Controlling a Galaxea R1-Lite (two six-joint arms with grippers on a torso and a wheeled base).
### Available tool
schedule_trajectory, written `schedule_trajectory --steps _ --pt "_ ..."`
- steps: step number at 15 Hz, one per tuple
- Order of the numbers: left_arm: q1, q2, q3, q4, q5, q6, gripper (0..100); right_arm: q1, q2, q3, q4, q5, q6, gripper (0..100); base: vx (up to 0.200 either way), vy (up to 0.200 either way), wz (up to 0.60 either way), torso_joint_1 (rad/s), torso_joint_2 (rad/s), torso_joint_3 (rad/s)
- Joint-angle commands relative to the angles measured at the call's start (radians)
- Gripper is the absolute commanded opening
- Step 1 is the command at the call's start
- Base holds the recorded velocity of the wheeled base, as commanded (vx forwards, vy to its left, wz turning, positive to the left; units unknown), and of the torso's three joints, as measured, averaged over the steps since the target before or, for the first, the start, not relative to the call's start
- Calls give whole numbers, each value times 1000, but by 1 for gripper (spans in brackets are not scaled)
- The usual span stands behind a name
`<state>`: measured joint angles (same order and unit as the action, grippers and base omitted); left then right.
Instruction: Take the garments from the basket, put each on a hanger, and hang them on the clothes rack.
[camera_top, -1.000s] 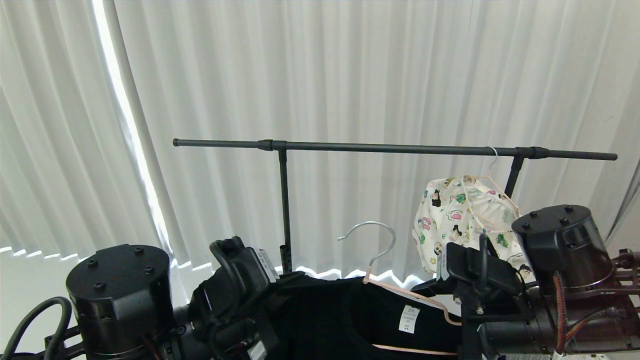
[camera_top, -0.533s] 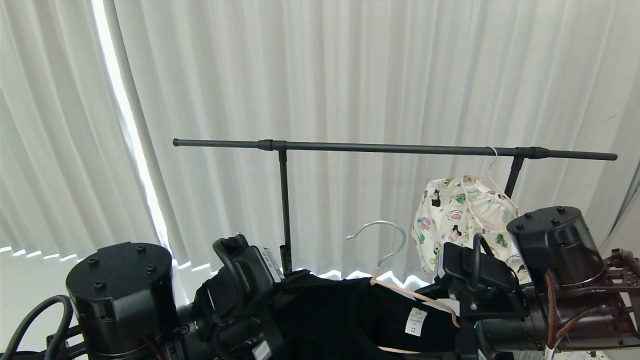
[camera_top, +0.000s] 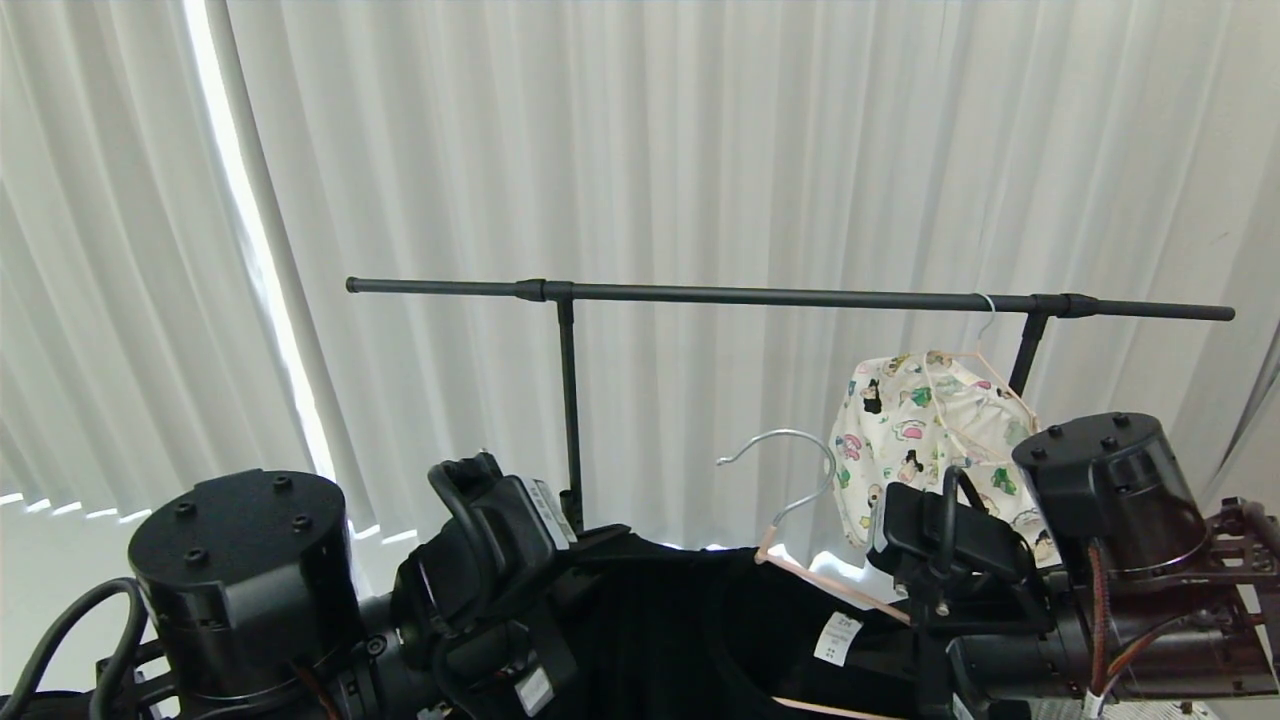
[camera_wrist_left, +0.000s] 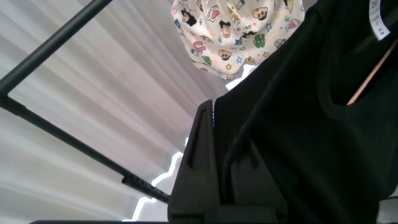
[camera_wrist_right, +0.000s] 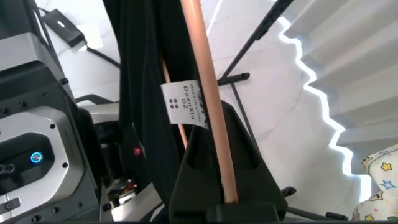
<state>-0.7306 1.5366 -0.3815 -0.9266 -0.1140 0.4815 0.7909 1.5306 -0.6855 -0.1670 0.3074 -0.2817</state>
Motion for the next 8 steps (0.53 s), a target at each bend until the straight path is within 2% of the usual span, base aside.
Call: schedule_trajectory --steps 1,2,8 --pt "0 -1 4 -1 1 -1 0 -2 -1 -2 0 -1 -1 0 0 0 0 0 0 0" --pt "0 0 4 -1 2 -4 100 -12 -4 -2 0 -2 -4 0 0 0 0 0 0 0" --pt "2 -7 44 -1 4 5 100 -119 -24 0 -5 -1 -62 0 0 0 0 0 0 0"
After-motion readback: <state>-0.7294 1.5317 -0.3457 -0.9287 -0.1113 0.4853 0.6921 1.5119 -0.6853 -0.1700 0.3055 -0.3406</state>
